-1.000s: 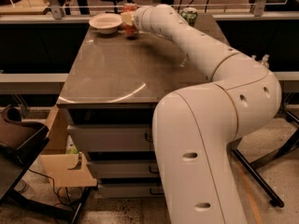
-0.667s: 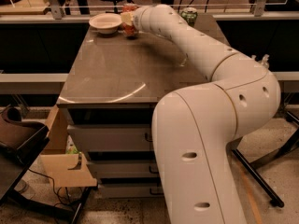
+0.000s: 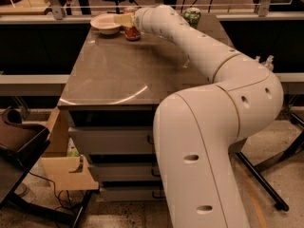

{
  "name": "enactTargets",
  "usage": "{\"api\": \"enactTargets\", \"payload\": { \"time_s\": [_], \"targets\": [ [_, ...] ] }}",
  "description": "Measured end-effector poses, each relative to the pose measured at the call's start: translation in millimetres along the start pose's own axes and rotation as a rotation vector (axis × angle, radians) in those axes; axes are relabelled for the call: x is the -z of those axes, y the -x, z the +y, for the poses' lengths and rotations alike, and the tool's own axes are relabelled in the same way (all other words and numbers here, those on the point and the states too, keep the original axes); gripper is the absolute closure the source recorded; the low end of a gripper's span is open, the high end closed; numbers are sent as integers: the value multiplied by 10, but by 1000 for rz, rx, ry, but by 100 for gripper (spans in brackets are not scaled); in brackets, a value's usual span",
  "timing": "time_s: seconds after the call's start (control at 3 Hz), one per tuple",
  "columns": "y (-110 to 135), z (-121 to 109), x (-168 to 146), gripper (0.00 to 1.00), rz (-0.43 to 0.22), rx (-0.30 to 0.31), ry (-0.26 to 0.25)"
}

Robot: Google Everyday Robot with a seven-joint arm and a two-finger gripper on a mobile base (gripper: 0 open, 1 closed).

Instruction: Move coke can near paper bowl

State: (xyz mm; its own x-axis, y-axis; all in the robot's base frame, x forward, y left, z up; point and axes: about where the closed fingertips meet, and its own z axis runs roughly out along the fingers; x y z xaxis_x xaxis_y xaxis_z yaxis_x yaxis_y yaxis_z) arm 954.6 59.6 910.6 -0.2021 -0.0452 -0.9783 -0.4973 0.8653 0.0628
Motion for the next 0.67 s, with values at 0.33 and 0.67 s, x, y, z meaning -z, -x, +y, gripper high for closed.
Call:
{"api": "enactTargets", "payload": {
  "time_s": [0.33, 0.67],
  "targets": [
    [-10, 13, -10, 0, 1, 0, 2],
    [-10, 13, -10, 0, 1, 0, 2]
  ]
}}
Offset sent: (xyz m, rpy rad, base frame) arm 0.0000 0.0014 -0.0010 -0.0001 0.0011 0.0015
